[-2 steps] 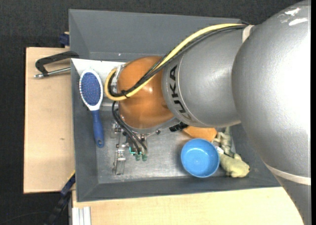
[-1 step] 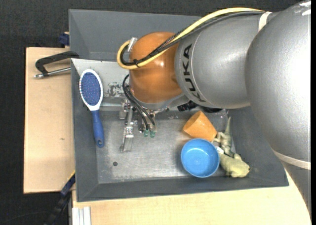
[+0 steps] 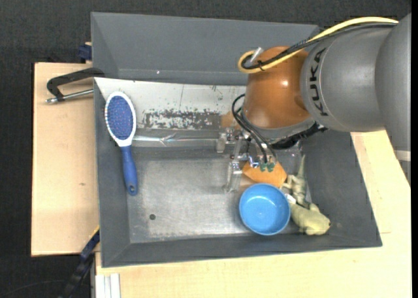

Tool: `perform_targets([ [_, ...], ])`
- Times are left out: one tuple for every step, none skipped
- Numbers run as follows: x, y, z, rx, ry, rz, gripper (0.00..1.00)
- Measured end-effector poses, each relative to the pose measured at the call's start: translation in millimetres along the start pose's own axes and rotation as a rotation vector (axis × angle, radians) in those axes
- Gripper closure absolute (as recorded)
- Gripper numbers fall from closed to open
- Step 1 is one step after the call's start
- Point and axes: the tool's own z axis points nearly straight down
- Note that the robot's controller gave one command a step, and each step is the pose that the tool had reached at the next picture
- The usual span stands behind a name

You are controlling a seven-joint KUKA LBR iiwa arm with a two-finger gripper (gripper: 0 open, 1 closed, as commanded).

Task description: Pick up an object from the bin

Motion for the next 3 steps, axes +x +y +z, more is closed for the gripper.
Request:
perform_targets([
  [17.5, -5.3, -25.4, -0.003, -0.002, -0.05, 0.0],
  [58.4, 1.1, -73.0, -0.003, -0.003, -0.443, 0.0],
  [48.3, 1.1, -22.8, -0.004, 0.001, -0.582, 0.0],
])
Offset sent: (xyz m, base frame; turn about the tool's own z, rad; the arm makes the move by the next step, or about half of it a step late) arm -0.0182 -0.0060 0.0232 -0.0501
